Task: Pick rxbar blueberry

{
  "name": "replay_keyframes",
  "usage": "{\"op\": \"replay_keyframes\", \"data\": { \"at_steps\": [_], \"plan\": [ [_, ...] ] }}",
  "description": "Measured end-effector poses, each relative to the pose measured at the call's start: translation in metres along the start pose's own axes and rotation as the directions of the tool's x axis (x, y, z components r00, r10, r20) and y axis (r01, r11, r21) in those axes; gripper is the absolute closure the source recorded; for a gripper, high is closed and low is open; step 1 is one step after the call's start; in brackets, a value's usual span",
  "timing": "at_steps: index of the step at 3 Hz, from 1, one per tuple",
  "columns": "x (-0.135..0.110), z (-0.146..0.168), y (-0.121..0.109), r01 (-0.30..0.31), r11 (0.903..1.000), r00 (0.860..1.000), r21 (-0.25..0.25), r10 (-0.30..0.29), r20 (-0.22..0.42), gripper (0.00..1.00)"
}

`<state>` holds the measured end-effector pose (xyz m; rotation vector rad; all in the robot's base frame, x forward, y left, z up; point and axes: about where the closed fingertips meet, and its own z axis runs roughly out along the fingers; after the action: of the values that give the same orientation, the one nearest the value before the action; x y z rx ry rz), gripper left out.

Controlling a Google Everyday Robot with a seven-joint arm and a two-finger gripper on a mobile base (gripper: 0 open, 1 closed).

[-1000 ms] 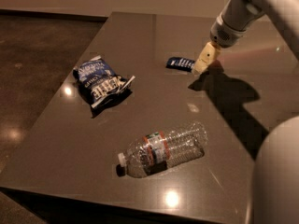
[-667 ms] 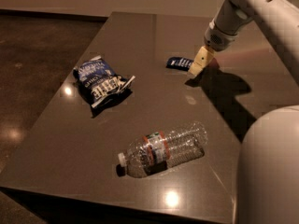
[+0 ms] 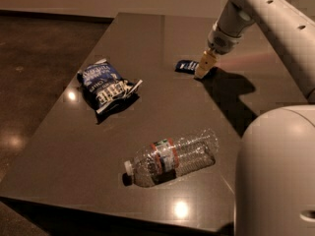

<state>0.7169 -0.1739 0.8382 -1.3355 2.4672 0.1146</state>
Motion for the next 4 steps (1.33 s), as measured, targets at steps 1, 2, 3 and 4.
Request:
{"op": "replay_keyframes", "data": {
  "at_steps": [1,2,3,4],
  "plan": [
    [-0.003,-0.001,0.002,0.009,0.9998,1.000,-0.018,-0.009,0.009,0.72],
    [-0.003,-0.010,0.005,0.016,0.9994,0.999,-0.032,-0.015,0.028,0.96],
    [-0.015,-0.057,0.018,0.052,0.9980,0.993,-0.037,-0.048,0.104,1.00],
    [-0.023,-0.084,0.026,0.075,0.9966,0.988,-0.033,-0.070,0.139,1.00]
  ]
}}
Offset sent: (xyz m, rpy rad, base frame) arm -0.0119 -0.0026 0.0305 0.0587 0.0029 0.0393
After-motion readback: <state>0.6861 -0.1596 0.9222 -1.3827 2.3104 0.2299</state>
